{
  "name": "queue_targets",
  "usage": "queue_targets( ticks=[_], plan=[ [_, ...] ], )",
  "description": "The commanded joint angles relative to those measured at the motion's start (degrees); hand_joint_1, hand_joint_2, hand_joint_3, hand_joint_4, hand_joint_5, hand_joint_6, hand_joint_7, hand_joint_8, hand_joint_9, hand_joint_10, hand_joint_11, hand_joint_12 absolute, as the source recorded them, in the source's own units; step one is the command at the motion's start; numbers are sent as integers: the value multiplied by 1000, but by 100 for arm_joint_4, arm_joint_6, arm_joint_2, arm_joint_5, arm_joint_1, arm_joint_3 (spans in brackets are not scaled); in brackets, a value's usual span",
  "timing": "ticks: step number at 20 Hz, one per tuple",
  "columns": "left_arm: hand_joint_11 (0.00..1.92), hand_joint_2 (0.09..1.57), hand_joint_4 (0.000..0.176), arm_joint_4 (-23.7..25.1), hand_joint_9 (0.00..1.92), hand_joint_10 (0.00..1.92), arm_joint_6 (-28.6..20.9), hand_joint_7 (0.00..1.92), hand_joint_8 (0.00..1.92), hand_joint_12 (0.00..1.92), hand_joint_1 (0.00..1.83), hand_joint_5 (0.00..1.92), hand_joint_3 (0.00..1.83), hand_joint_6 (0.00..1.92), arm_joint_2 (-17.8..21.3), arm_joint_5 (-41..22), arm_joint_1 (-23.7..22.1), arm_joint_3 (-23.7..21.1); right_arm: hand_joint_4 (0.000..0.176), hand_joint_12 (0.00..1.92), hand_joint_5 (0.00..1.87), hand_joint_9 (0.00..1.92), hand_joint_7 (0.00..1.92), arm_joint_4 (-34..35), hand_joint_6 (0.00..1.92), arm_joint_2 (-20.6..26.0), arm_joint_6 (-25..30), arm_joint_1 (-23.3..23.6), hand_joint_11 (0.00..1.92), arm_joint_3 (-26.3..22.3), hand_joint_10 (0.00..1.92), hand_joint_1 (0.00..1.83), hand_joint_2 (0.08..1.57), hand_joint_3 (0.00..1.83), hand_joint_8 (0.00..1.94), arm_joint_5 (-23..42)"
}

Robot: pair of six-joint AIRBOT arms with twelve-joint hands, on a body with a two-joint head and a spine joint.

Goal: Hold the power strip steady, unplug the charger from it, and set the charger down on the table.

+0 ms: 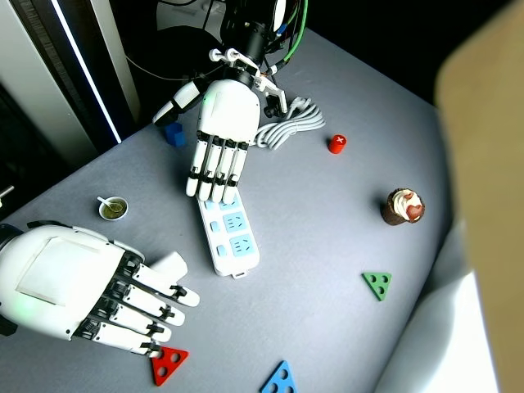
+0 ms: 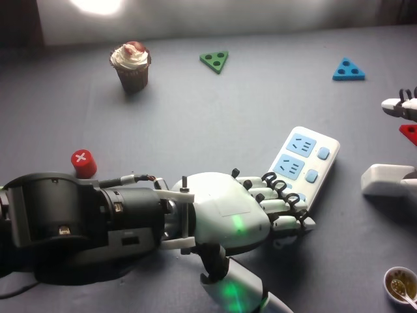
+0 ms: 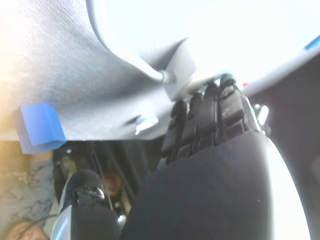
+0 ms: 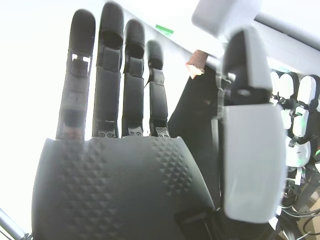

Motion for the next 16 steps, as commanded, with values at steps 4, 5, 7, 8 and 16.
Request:
queue_targets(
  ticks=[4,5,7,8,16],
  plan=[
    [40,966,0,-43,34,2,-57,49,3,9,0,43,0,3,31,-17,-59,-36,0,532,265,384,352,-222,0,164,229,14,188,-94,0,596,946,0,1,847],
    [40,966,0,-43,34,2,-57,49,3,9,0,43,0,3,38,-3,-75,-42,0,532,265,384,352,-242,0,184,236,14,188,-127,0,596,946,0,1,861],
    [25,964,0,-43,17,0,-57,30,0,3,0,31,0,0,56,2,-98,-53,0,501,249,348,323,-250,0,209,278,14,175,-157,0,582,941,0,0,977],
    [45,964,0,-44,37,9,-60,52,9,12,0,49,0,8,67,2,-113,-57,0,432,199,290,261,-249,0,265,425,14,143,-181,0,540,956,0,0,1101],
    [44,968,0,-101,38,6,-61,51,5,11,0,44,1,4,105,-1,-239,-103,0,409,191,315,277,-1220,7,855,1291,-413,173,-347,8,571,964,1,8,1819]
  ],
)
